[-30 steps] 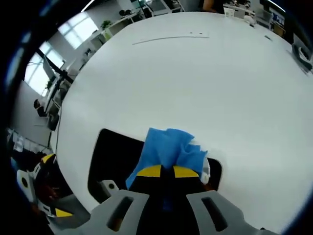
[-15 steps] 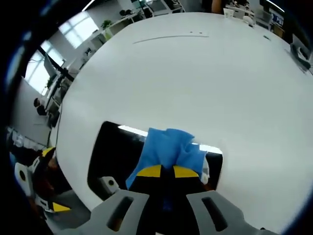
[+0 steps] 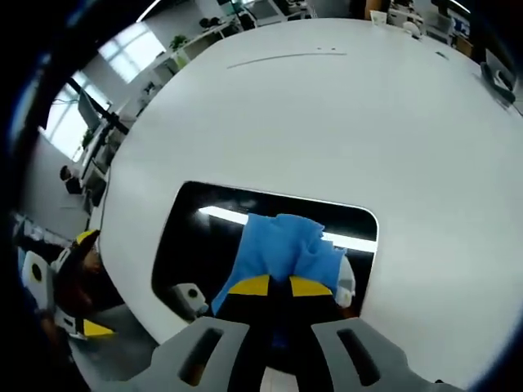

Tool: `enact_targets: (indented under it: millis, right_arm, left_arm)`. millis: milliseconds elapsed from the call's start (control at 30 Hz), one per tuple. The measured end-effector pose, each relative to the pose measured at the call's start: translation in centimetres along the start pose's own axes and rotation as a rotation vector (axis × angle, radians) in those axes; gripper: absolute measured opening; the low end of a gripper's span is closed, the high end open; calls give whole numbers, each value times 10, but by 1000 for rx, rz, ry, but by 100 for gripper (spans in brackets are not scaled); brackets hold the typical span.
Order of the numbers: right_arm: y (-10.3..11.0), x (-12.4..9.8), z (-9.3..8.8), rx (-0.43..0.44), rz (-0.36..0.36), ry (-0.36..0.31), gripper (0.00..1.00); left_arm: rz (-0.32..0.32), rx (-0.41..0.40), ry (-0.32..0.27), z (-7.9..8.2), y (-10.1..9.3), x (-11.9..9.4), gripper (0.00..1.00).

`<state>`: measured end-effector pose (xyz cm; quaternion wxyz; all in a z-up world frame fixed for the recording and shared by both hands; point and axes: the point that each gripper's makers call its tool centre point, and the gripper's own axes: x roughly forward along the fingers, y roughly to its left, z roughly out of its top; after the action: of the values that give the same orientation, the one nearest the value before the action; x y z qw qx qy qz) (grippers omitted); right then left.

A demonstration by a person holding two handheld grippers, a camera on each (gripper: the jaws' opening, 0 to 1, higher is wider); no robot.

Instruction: Wipe the mirror surface with the cleaning cloth until all visible marks leave the cleaned area.

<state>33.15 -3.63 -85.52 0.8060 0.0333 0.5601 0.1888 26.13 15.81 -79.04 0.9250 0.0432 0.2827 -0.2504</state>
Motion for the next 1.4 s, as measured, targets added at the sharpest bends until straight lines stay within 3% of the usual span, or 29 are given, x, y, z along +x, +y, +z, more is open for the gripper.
enact_targets:
  millis: [167, 333, 433, 567, 1067, 1400]
  right_arm:
    - [2, -3, -8, -9, 4, 2, 1]
    - [4, -6, -16, -6, 13, 5, 1]
    - [5, -6, -19, -3, 16, 5, 1]
    - [6, -7, -23, -1, 20, 7, 1]
    - [11, -8, -36, 18, 43, 5, 1]
    - [15, -12, -45, 34, 57, 10, 1]
  left_arm:
    - [6, -3, -10, 9, 0, -4, 99]
    - [18, -5, -47, 28, -1, -4, 99]
    - [25, 60, -21, 20, -6, 1, 99]
    - [39, 93, -40, 22, -5, 2, 99]
    - [48, 94, -40, 19, 0, 5, 99]
    - [61, 76, -4, 13, 4, 5, 99]
